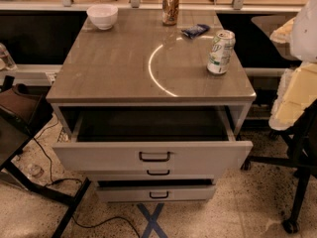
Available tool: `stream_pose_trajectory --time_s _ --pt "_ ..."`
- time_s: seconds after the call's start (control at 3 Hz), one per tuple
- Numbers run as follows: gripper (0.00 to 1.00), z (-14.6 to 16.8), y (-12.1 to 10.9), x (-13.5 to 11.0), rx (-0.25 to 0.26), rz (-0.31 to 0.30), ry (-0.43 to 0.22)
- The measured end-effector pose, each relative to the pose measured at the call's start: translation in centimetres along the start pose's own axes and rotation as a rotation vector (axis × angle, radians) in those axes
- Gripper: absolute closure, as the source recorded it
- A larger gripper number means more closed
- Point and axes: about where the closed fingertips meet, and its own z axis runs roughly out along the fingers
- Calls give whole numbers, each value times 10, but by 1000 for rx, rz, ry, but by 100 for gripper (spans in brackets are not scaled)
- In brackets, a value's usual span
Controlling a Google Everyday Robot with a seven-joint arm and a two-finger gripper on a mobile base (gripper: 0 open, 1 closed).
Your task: Move 7up can near white bowl
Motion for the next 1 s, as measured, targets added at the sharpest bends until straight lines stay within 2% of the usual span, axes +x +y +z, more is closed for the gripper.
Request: stream_pose_trajectory --time_s 0.33,0.67,1.0 --pt "0 -1 -1 -1 6 2 -5" --pt "0 14 -27 6 43 109 -139" --pt "0 28 -64 13 134 197 -278"
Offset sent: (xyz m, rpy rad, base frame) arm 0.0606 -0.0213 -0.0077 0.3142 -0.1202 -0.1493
